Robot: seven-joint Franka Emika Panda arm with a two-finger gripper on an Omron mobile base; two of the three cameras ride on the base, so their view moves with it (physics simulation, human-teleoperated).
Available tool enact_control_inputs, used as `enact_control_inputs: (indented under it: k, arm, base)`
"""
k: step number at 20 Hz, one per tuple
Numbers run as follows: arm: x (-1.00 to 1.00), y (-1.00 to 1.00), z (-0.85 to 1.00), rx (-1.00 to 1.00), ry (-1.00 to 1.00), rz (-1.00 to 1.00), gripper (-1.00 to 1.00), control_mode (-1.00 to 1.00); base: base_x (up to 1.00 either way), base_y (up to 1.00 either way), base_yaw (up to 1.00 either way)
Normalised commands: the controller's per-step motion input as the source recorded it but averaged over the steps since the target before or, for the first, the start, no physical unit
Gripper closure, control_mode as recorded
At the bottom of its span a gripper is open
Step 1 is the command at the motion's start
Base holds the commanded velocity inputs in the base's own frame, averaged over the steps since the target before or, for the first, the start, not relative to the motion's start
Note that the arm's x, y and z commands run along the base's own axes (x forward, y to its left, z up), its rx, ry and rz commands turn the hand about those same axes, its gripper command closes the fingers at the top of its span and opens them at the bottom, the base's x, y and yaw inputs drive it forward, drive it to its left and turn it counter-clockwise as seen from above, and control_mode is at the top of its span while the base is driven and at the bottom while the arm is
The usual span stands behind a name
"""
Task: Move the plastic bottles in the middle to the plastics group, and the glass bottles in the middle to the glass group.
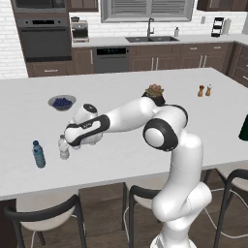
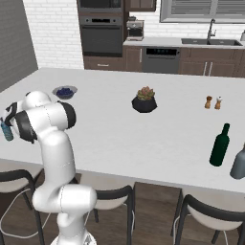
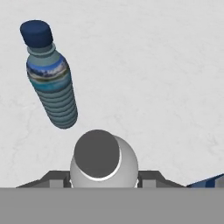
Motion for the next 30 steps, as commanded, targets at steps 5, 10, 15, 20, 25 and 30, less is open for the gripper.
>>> enact_control_inputs:
  k: [5, 10, 15, 20, 25, 30]
  arm:
    - [0.00, 0.00, 0.00, 0.00, 0.00, 0.00, -1.00, -1.00]
    - [0.00, 0.00, 0.00, 0.00, 0.00, 0.00, -1.00, -1.00]
    - [0.00, 0.00, 0.00, 0.00, 0.00, 0.00, -1.00, -1.00]
    - [0.00, 0.00, 0.03, 0.00, 0.00, 0.00, -1.00, -1.00]
    - [-0.01, 0.00, 0.62, 0.00, 0.00, 0.00, -1.00, -1.00]
    - [-0.01, -0.02, 1.00, 0.02, 0.01, 0.00, -1.00, -1.00]
  base:
    - [0.00, 0.00, 0.00]
    - [0.00, 0.00, 0.00]
    - [0.00, 0.00, 0.00]
    - [0.00, 0.00, 0.00]
    - [0.00, 0.00, 0.00]
    - [0.00, 0.00, 0.00]
